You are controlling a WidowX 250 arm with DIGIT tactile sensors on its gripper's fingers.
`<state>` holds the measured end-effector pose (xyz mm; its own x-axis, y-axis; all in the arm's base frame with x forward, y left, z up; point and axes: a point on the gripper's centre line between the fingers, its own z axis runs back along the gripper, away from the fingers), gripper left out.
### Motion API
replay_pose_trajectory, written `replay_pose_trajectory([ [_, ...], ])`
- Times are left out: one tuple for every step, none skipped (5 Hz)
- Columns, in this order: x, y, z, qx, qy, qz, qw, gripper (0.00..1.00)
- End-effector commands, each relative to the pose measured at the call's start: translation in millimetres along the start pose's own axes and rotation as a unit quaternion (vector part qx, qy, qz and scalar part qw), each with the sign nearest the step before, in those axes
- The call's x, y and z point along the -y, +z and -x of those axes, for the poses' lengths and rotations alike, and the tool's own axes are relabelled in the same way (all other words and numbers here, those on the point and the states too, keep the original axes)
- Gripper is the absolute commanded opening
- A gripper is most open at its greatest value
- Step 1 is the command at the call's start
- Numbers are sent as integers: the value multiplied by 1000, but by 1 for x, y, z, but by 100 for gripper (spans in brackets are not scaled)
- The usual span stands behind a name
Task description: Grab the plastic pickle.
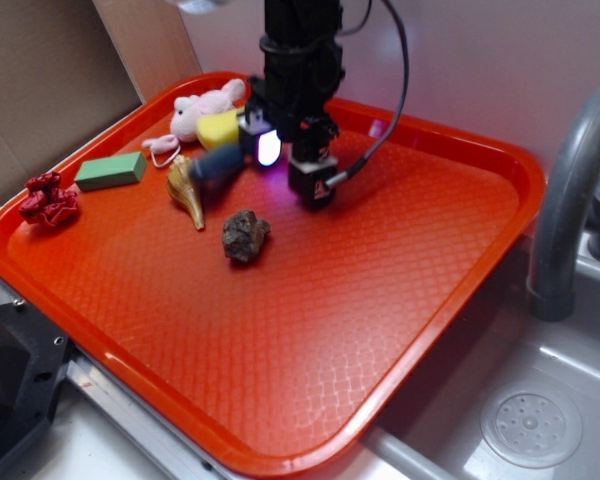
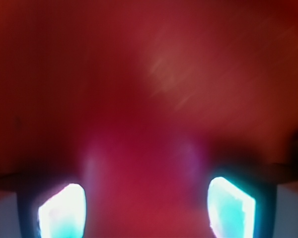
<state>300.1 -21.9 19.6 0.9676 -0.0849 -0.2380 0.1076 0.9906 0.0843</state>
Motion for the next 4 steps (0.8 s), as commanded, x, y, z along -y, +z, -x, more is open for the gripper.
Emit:
replay_pose_trajectory([
  [-20,18,32,52,48,-21,997,100],
  [-25,24,42,60,70,-7,996,100],
  [-25,49,65,96,119,5,988,100],
  [-24,67,87,85,192,75,975,100],
])
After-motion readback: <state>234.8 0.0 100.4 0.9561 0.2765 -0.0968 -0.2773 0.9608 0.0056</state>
